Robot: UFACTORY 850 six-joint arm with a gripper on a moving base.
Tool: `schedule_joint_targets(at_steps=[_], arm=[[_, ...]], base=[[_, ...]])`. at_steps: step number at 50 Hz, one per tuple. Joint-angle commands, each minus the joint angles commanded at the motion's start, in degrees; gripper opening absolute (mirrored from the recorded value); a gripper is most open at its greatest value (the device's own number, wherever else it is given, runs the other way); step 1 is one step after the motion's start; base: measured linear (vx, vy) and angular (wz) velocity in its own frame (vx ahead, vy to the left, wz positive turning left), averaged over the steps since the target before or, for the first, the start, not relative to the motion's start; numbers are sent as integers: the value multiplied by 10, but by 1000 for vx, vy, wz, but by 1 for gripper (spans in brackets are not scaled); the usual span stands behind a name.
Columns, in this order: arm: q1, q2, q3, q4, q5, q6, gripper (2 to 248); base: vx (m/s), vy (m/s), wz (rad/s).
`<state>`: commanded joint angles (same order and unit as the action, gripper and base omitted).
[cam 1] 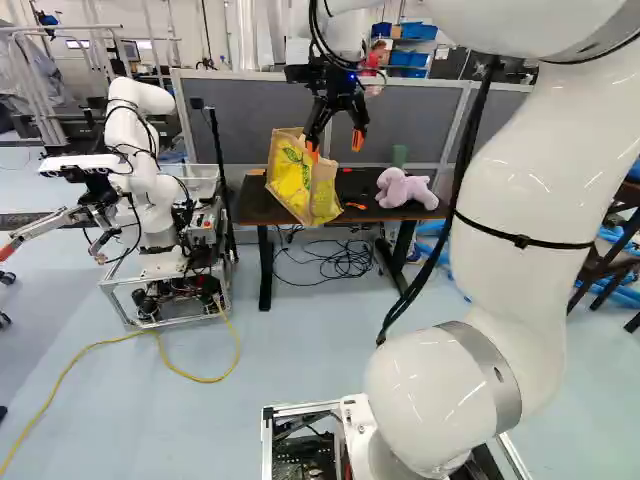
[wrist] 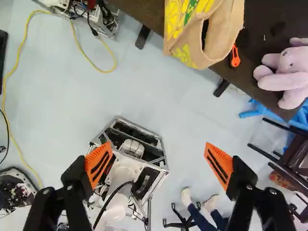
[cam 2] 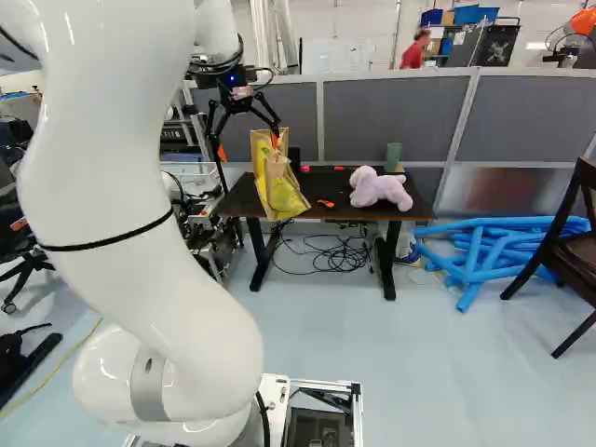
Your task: Pick up the bag on the ground and place it on the table
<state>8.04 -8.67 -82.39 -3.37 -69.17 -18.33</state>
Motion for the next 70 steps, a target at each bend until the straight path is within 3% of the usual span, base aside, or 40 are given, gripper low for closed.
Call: schedule_joint_targets(at_steps=[35, 70], arm=[[-10, 32, 101, 4, 156, 24, 247], [-26, 81, 255, 11, 393, 60, 247]], base=[[0, 0, 0], [0, 0, 0]])
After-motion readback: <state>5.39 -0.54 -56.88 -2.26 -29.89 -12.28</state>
